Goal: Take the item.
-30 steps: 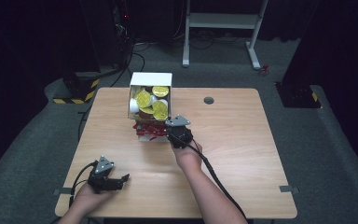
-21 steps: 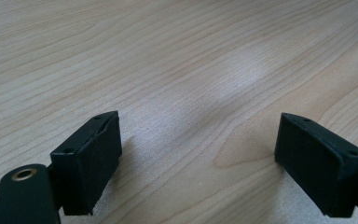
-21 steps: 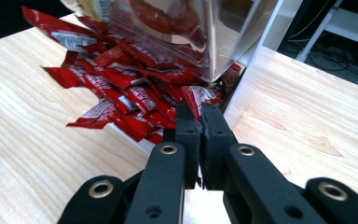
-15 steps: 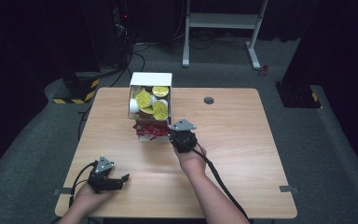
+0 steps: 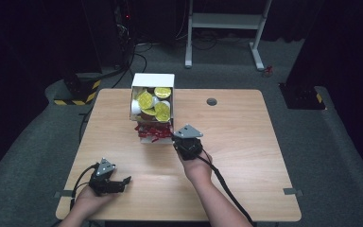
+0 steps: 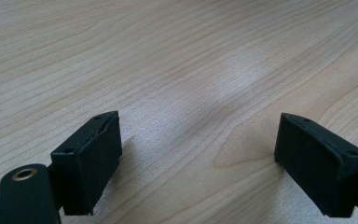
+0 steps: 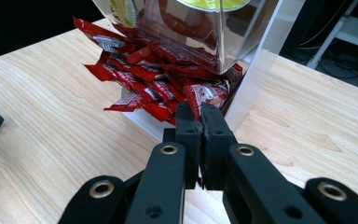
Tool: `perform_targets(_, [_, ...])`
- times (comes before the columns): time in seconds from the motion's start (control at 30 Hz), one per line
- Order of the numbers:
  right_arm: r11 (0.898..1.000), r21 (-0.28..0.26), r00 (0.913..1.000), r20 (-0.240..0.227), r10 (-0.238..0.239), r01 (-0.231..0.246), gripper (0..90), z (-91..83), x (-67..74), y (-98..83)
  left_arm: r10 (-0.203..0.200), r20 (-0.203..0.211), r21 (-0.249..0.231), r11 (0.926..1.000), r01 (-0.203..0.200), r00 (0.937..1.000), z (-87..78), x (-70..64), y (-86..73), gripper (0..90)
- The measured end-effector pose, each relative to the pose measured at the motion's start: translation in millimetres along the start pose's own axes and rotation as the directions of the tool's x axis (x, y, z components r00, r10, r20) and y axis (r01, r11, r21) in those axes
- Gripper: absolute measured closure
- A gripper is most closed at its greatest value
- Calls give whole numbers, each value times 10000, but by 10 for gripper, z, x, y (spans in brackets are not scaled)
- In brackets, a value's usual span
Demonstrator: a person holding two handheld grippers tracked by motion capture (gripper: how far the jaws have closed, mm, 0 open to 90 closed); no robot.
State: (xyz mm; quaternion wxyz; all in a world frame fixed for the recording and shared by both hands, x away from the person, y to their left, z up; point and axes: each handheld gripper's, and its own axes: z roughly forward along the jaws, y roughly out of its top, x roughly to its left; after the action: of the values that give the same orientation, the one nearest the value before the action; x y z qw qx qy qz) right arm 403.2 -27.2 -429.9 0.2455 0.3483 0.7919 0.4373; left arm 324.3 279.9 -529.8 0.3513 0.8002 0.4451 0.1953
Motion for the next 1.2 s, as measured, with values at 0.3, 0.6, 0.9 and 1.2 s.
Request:
perform_targets(0.3, [9998, -146, 9999, 7, 138, -138, 883, -94, 0, -42, -34, 12, -6, 10000, 34, 10000, 0, -3, -2, 150])
perform_targets(0.6, [9988, -477, 9999, -36, 99, -101, 884, -249, 9, -52, 14, 5, -5, 10000, -14, 10000, 0, 1, 0, 150])
perform_targets(0.9, [9966, -799, 9998, -62, 212, -216, 886, -382, -16, -80, 11, 15, -2, 10000, -11, 10000, 0, 1, 0, 150])
perform_targets(1.2, [9944, -1028, 9997, -54, 219, -224, 887, -517, -40, -105, 11, 16, -2, 10000, -11, 10000, 0, 1, 0, 150])
